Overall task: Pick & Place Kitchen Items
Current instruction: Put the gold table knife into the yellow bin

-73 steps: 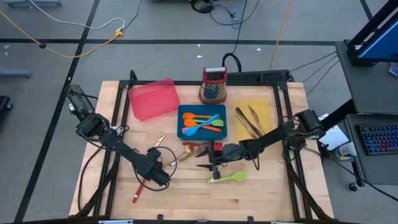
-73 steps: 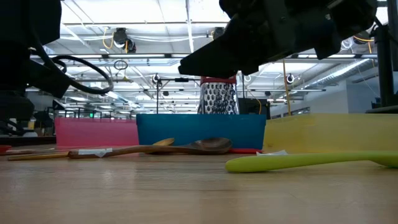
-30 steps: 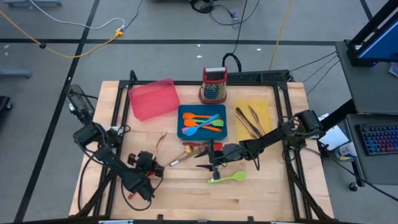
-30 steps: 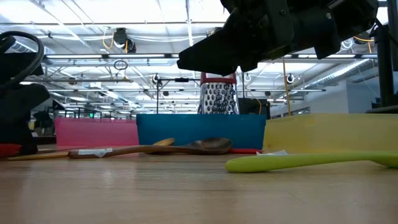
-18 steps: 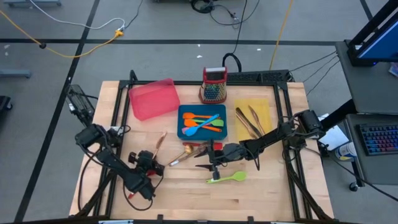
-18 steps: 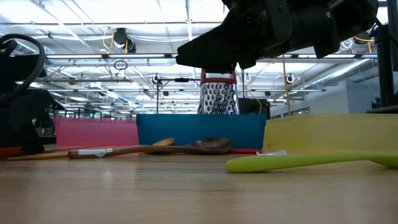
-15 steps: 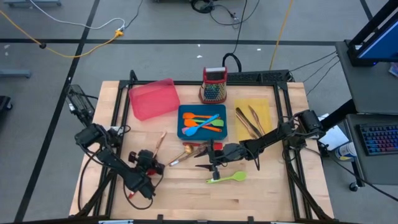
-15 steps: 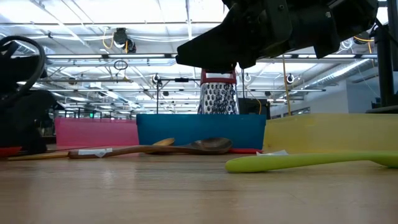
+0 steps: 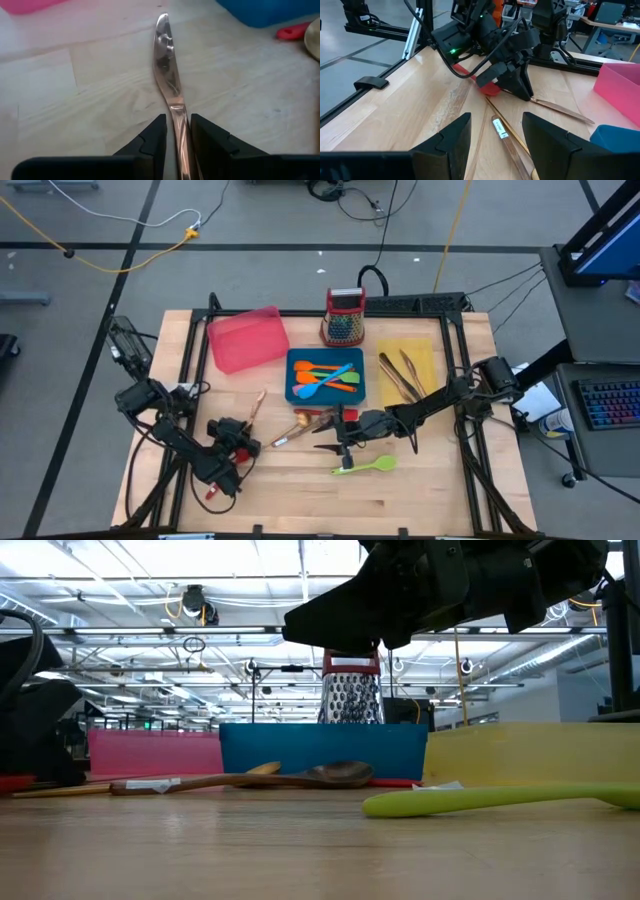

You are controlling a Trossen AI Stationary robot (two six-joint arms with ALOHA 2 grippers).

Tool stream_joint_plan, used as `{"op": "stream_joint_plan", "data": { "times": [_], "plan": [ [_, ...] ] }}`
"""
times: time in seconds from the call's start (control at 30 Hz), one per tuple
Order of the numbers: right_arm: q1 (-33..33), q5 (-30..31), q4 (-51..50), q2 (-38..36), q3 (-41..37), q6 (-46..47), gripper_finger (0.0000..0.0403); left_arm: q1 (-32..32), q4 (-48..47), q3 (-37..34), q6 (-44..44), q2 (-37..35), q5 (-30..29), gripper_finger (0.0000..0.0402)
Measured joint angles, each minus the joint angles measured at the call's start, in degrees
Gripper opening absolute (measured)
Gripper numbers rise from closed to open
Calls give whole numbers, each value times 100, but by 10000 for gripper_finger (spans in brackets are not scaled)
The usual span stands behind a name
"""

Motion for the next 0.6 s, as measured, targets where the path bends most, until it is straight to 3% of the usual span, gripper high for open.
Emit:
{"op": "stream_joint_plan", "data": {
  "times": [0.17,0.33,0.6],
  "plan": [
    [0,0,29,0,1,-1,171,0,205,-91,-96,4,-181,86],
    [0,0,44,0,1,-14,171,-20,203,-99,-147,4,-195,31],
    [-2,3,81,0,1,-265,171,-17,188,-98,-315,15,-312,32]
  ]
}}
